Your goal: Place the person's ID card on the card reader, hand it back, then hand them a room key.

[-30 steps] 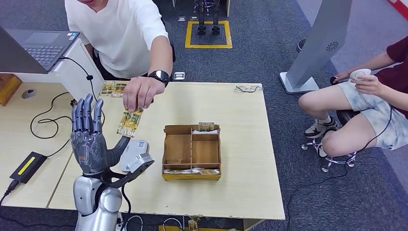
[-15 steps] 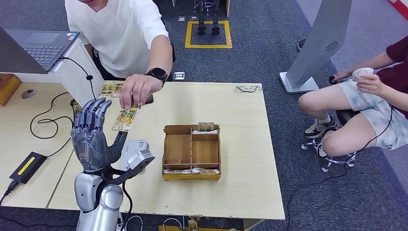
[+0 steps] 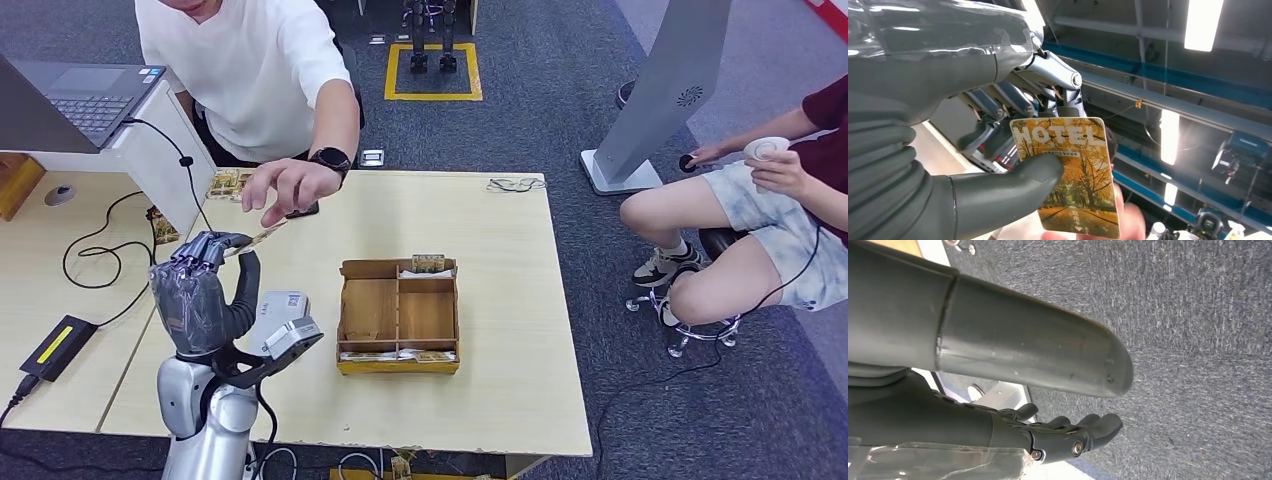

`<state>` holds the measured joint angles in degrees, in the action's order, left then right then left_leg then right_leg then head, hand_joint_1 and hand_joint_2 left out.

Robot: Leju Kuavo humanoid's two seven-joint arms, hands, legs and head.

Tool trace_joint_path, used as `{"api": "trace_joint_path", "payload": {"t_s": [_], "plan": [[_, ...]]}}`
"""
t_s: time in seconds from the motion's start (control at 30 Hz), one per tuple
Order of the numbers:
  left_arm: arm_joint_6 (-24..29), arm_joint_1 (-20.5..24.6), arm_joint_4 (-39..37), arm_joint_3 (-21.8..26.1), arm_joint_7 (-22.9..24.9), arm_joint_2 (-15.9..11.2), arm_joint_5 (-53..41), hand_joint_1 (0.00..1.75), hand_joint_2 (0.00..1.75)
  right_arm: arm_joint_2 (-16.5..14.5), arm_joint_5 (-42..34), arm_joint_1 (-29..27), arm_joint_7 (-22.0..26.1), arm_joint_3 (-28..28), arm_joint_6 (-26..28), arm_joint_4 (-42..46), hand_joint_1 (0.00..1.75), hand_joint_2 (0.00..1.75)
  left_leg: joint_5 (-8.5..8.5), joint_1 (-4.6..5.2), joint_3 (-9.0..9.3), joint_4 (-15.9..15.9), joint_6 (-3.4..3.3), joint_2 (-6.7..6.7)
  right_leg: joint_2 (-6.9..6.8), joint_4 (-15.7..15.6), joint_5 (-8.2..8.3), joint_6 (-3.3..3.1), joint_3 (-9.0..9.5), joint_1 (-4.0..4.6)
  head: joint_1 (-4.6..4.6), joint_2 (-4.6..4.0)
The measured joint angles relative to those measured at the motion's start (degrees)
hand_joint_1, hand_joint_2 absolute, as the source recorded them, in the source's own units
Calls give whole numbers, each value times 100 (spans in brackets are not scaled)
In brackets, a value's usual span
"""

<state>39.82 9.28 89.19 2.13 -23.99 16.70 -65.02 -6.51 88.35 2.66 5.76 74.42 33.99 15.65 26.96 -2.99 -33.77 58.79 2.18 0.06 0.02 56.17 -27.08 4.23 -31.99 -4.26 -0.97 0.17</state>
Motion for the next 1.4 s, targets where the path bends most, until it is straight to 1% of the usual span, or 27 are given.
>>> {"api": "trace_joint_path", "payload": {"t_s": [0.53, 0.7, 0.83, 1.03, 1.17, 1.3, 1.37, 1.4], "plan": [[0, 9, 43, -75, -12, 3, 4, 175, 175, 48, -31, 10, 69, 3, -8, 0, 0, 0, 0, 0, -1, 0, 0, 0, 0, 0, 0, 0, 0, 0, -2, 0], [0, 5, 43, -39, 18, 2, -328, 175, 175, 51, -34, 14, 98, 3, -4, 0, 0, 0, 0, 0, -1, 0, 0, 0, -1, 0, 0, 0, 2, 0, -1, 0], [0, -11, 41, 200, -5, -1, -554, 175, 175, 54, -54, 15, 99, 3, -4, 0, 0, 0, 0, 0, -1, 0, 0, 0, 0, 0, 0, 0, 1, 0, -1, 0], [0, -15, 40, 784, -70, -1, -616, 175, 175, 54, -121, 11, 87, 6, -13, 8, 0, 0, 0, 0, -1, 0, 0, 0, -1, 0, 0, 0, 1, 0, -2, 0], [0, -31, 17, 1060, 156, -1, -892, 175, 175, 54, -133, 9, 64, 11, -43, 21, 0, 0, 0, 0, -2, 0, 0, 0, -1, 0, 0, 0, 1, 0, 0, 0], [0, -66, -65, 1215, 898, -38, -1326, 175, 175, 54, -134, 4, 33, 21, -88, 67, 0, 0, 0, 0, -4, 0, 0, -1, -3, 0, 0, 0, 2, 0, -1, 0], [0, -103, -121, 1291, 1115, -54, -1433, 175, 175, 54, -138, -2, 17, 28, -100, 96, 0, 0, 1, 0, -5, 0, 0, -1, -3, 0, 0, 0, 1, 0, -1, 0], [0, -130, -149, 1334, 1144, -57, -1462, 175, 175, 54, -142, -6, 7, 32, -104, 110, 0, 0, 0, 0, -5, 0, 0, -2, -3, 0, 0, 0, 1, 0, -1, 0]]}}
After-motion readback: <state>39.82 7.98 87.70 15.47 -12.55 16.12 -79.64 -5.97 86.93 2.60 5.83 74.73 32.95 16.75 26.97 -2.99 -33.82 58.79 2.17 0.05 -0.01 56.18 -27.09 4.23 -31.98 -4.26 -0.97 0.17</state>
